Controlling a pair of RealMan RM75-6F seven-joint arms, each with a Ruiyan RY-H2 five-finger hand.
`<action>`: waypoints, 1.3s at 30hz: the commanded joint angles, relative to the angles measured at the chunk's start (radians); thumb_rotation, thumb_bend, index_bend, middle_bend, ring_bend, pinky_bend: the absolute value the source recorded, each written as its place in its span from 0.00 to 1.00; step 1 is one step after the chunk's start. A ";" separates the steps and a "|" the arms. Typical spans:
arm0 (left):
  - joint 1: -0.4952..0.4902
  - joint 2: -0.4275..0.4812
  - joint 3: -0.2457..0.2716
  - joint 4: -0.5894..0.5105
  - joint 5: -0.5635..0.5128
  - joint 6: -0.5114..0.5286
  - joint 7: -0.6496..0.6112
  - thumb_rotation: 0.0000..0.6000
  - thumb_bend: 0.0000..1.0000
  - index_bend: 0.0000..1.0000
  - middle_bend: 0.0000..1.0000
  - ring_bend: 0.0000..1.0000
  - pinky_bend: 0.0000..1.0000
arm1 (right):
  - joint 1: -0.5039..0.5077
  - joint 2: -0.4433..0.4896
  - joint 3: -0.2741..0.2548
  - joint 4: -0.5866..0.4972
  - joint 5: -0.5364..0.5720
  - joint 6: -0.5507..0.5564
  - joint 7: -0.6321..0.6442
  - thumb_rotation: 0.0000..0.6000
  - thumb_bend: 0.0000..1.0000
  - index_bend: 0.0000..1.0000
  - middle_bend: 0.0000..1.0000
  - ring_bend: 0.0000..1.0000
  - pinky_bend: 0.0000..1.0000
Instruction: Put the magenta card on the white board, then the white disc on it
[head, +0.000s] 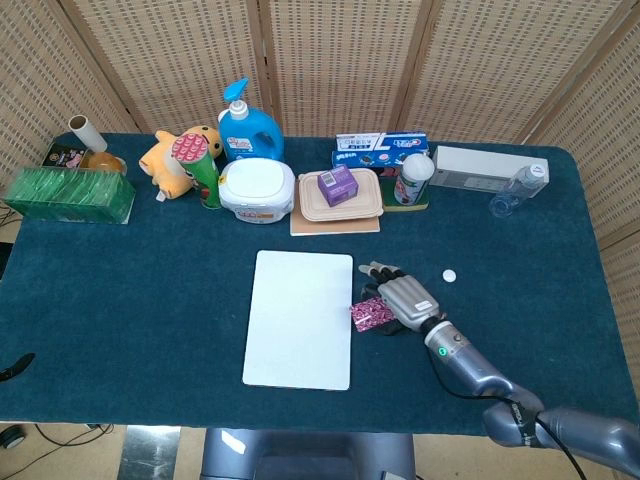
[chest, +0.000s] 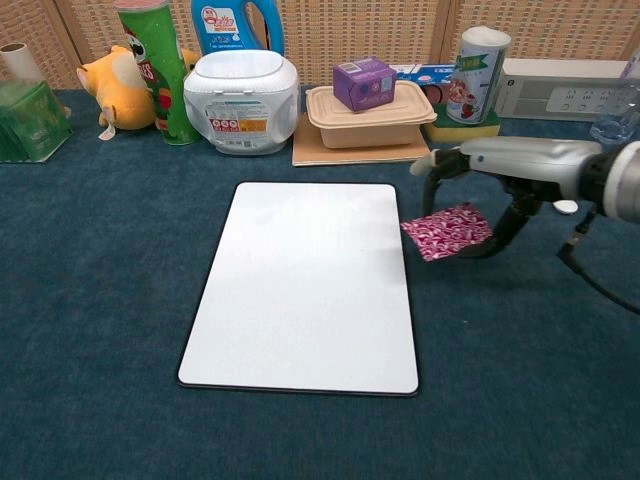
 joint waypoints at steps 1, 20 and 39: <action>0.002 0.003 0.001 0.005 0.003 0.003 -0.010 1.00 0.10 0.00 0.00 0.00 0.00 | 0.053 -0.042 0.037 -0.049 0.089 -0.023 -0.098 1.00 0.31 0.54 0.09 0.01 0.11; 0.005 0.014 0.009 0.038 0.031 0.013 -0.077 1.00 0.10 0.00 0.00 0.00 0.00 | 0.208 -0.259 0.060 -0.050 0.453 0.056 -0.387 1.00 0.31 0.54 0.09 0.01 0.11; 0.004 0.017 0.008 0.046 0.027 0.014 -0.093 1.00 0.10 0.00 0.00 0.00 0.00 | 0.235 -0.292 0.079 -0.048 0.557 0.124 -0.406 1.00 0.08 0.13 0.03 0.00 0.09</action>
